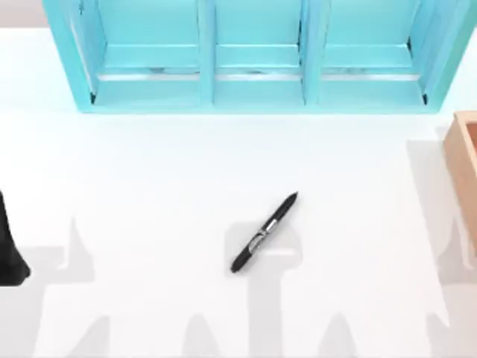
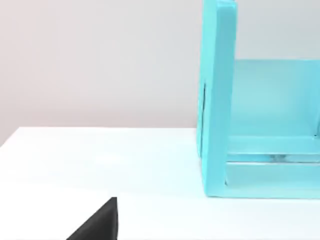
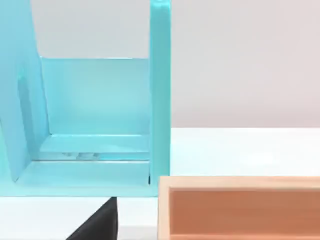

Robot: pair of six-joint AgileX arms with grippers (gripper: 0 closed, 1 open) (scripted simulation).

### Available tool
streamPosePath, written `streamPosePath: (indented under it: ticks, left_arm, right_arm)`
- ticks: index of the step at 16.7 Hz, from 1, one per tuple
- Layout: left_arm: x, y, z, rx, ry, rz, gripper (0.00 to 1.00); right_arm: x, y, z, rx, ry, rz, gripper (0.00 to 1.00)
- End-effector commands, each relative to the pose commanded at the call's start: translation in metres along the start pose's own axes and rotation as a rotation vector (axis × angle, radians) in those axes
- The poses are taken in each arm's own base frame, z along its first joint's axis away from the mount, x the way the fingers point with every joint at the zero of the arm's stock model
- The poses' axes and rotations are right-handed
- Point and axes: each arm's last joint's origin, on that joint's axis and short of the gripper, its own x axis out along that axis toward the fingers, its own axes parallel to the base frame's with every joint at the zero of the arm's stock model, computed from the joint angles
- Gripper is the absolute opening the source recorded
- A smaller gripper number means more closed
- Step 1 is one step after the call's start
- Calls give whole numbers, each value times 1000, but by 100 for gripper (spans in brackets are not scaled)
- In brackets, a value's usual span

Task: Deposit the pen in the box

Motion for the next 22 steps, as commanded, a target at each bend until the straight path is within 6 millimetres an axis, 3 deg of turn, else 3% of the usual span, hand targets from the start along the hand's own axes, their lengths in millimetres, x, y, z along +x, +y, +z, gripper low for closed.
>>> streamPosePath:
  ticks: [5,8,11,14,16,19,22]
  left_arm:
    - [0,0,0,0,0,0,100]
    - [0,0,0,0,0,0,100]
    - [0,0,0,0,0,0,100]
    - [0,0,0,0,0,0,100]
    - [0,0,0,0,0,0,100]
    - [0,0,0,0,0,0,100]
    - [0,0,0,0,0,0,100]
  right_arm:
    - [0,0,12,46,36,5,100]
    - [6,1,41,156,128,12,100]
    - [26,5,80,308,289,6,100]
    - [70,14,109,467,531,-34,100]
    - [111,25,116,559,718,-86,100]
    - [175,55,104,648,1000,-198,100]
    - [223,97,77,673,1228,-324,100]
